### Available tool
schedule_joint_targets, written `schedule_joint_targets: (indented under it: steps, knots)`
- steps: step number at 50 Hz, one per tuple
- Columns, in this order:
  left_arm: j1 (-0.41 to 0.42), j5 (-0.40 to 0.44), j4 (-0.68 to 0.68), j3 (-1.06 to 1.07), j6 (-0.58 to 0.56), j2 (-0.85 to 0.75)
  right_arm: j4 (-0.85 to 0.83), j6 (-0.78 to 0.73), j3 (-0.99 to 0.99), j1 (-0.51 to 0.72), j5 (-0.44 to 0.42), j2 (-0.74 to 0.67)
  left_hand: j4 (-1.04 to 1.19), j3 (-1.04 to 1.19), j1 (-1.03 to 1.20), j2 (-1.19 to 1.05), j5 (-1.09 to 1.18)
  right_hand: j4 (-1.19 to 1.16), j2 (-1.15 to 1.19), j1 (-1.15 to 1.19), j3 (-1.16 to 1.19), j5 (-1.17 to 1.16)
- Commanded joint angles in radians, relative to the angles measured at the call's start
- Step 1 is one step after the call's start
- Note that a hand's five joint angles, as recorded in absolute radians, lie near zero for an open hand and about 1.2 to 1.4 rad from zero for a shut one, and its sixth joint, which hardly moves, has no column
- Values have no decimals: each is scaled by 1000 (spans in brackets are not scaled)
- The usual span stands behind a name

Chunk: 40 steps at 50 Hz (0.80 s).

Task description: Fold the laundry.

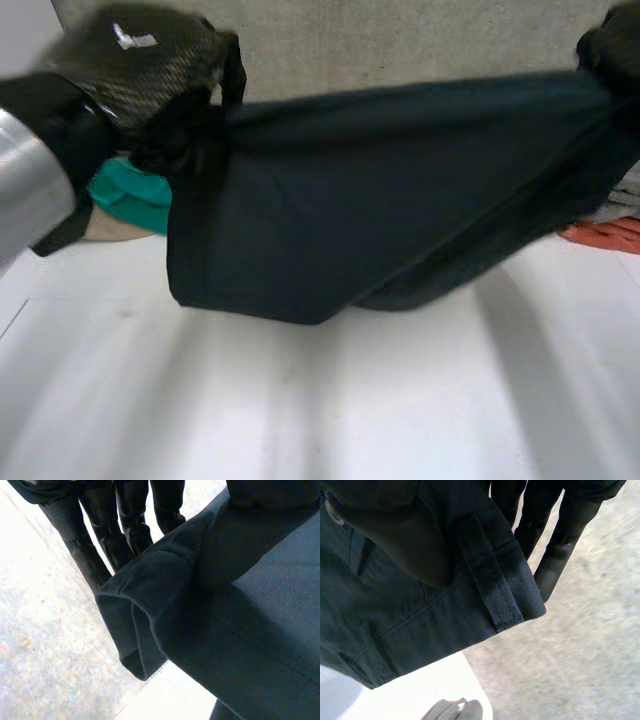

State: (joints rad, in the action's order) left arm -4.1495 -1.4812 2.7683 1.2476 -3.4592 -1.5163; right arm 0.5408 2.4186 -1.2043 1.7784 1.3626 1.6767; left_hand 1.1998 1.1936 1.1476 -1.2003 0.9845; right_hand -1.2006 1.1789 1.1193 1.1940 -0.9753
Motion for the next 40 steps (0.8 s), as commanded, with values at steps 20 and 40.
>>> schedule_joint_targets:
  steps: [20, 40]
  knots:
    - [-35, -90, 773, -636, -219, -759, -1079, 105, 169, 127, 276, -577, 196, 203, 249, -196, 237, -196, 217, 277, 202, -246]
    - [-28, -99, 878, -154, -186, -662, -909, 112, 66, 154, 224, -692, 196, 203, 249, -196, 237, -196, 217, 277, 202, -246]
